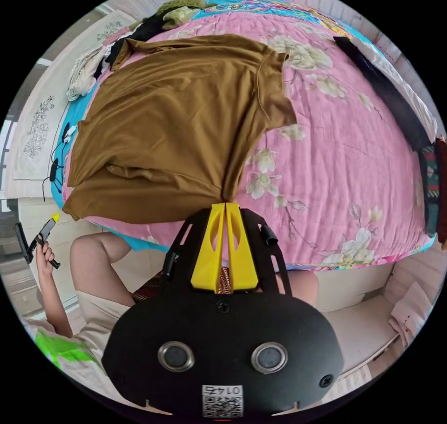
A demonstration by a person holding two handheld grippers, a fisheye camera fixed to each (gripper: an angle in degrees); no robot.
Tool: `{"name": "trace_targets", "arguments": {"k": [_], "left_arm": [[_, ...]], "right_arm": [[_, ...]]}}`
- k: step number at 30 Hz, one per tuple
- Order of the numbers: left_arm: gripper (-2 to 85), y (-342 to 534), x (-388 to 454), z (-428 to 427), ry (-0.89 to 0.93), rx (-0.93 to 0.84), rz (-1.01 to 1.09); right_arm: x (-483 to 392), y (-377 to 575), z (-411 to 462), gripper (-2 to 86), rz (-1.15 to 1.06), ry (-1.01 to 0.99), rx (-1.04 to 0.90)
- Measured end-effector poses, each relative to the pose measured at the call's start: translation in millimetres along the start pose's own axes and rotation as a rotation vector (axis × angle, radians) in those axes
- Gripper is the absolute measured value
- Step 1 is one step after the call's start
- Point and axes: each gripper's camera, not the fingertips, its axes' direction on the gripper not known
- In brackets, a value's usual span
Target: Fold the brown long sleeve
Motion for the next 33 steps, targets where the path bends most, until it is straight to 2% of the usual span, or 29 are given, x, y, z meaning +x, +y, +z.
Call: {"name": "trace_targets", "arguments": {"k": [4,8,10,14,16,21,23,27,33], "left_arm": [[5.1,-18.5,-12.7,-2.3,0.06,0.009,0.017],[5.6,-57.8,-9.9,0.7,0.013,0.012,0.085],[5.7,-77.0,-10.9,5.2,0.003,-0.004,0.102],[5.4,-112.3,-9.0,22.7,-0.098,-0.079,0.148],[4.2,-120.6,-7.0,31.7,-0.109,-0.12,0.167],[0.1,-129.0,-0.7,42.5,-0.161,-0.178,0.24],[-0.3,-132.9,-2.0,39.9,-0.156,-0.191,0.247],[-0.6,-137.5,-6.9,32.4,-0.13,-0.197,0.242],[-0.6,-139.7,-9.1,10.5,-0.109,-0.154,0.239]], "right_arm": [[-9.2,17.2,-0.9,1.7,0.015,-0.024,-0.028],[-38.4,34.3,-11.4,6.7,-0.049,-0.066,0.038],[-56.7,35.3,-12.7,9.1,-0.101,-0.11,0.046],[-126.7,37.8,-11.1,11.4,-0.349,-0.218,0.083],[-166.8,44.1,-3.0,11.4,-0.497,-0.165,0.078],[-272.9,80.0,42.6,8.1,-0.931,0.219,0.111],[-291.5,84.1,66.1,6.7,-0.981,0.346,0.054],[-302.1,90.4,69.1,1.6,-0.99,0.306,0.049],[-304.0,125.1,57.7,0.4,-1.14,0.295,-0.01]]}}
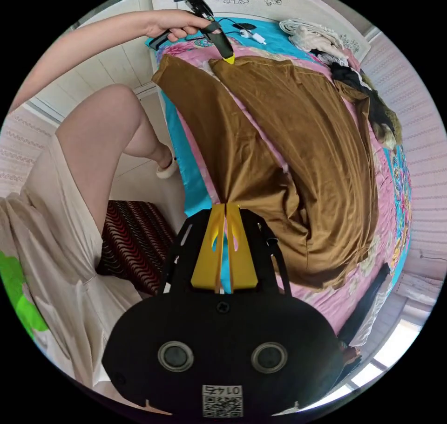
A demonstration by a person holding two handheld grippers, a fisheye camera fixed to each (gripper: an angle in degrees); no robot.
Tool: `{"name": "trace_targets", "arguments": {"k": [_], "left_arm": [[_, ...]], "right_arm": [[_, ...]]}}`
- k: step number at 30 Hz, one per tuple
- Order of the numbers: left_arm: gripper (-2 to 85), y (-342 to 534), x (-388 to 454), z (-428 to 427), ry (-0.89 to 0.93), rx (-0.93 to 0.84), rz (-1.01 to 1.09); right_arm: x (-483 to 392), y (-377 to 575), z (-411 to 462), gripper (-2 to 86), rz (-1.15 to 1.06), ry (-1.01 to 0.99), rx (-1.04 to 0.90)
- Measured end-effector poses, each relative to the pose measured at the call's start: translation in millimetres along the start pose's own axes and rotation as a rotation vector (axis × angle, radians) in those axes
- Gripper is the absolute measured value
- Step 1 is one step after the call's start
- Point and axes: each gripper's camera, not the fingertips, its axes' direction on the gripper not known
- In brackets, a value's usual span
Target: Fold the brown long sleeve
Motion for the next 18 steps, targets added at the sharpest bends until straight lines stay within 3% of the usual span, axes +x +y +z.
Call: {"name": "trace_targets", "arguments": {"k": [4,7,12,18], "left_arm": [[-0.3,1.0,-7.0,-1.0,0.024,-0.007,-0.02],[0.7,16.2,-11.8,-17.1,0.115,0.065,-0.063],[5.3,57.7,-6.9,-35.6,0.227,0.099,0.037],[6.0,77.7,15.6,-23.4,-0.06,-0.05,0.244]], "right_arm": [[2.3,14.5,15.8,1.8,0.028,-0.039,-0.066],[18.2,29.4,4.6,6.5,0.122,-0.113,0.01],[80.5,83.7,-6.2,9.5,0.46,-0.271,0.13],[156.3,182.0,5.4,9.2,1.034,-0.4,0.294]]}}
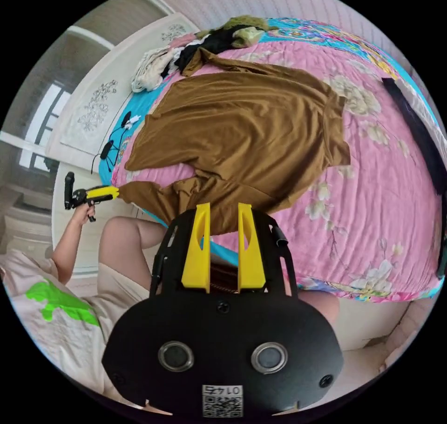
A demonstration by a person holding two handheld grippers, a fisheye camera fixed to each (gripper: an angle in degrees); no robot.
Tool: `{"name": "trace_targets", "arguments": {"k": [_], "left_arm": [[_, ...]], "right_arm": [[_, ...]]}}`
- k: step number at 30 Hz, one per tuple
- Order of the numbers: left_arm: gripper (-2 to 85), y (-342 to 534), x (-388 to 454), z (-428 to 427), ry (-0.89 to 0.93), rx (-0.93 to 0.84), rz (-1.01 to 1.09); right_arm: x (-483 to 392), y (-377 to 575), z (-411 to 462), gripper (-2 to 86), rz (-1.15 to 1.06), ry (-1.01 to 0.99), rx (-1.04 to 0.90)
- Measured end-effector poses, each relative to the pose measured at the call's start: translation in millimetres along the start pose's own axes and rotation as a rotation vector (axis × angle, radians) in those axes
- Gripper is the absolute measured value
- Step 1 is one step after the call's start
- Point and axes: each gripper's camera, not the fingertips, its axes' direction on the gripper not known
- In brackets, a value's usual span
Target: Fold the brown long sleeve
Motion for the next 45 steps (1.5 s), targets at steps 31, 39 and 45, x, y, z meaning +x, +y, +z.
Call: {"name": "trace_targets", "arguments": {"k": [31,39,45], "left_arm": [[-0.9,-53.5,-39.6,-67.8,0.355,-0.361,-0.287],[-0.8,-60.4,-21.8,-132.5,0.127,-0.272,-0.317],[-0.9,-84.6,-2.0,-160.5,0.144,-0.064,-0.317]], "right_arm": [[141.2,-64.5,-67.2,0.0,0.17,-0.008,-0.06],[158.3,-97.2,-93.8,0.1,0.186,-0.014,-0.061],[171.8,-121.5,-116.0,1.1,0.215,-0.075,-0.05]]}}
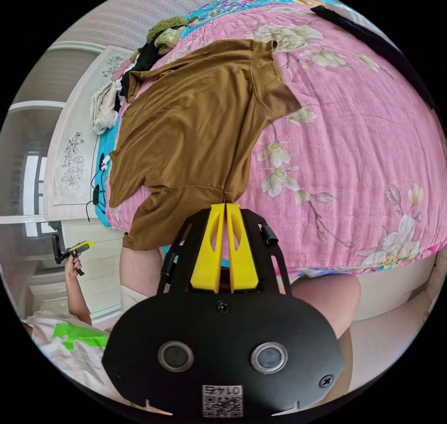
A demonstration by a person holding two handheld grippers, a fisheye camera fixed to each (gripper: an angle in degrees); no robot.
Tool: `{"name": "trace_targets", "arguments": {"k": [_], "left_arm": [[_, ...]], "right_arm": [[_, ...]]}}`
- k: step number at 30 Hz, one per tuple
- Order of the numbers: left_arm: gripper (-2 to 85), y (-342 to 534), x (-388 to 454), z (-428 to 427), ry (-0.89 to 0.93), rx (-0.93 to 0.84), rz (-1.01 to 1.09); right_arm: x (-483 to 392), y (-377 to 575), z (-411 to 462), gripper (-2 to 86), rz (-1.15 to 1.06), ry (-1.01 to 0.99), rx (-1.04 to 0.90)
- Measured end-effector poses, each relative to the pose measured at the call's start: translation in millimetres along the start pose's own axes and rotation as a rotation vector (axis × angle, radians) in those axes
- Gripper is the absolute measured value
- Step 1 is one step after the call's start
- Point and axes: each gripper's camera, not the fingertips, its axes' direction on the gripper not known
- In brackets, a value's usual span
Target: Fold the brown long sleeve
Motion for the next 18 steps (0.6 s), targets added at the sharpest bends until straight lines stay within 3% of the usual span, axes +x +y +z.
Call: {"name": "trace_targets", "arguments": {"k": [7,14,18], "left_arm": [[-0.8,-72.2,83.9,-31.7,-0.1,0.241,0.259],[-0.4,-208.0,142.0,-36.1,-0.079,0.348,0.351],[0.6,-283.3,169.1,-33.8,-0.218,0.413,0.391]], "right_arm": [[-1.8,-25.6,-52.9,7.2,0.01,0.005,0.071],[-41.7,-119.0,-105.1,10.8,-0.207,0.084,0.108],[-67.7,-194.0,-122.2,10.8,-0.308,0.152,0.108]]}}
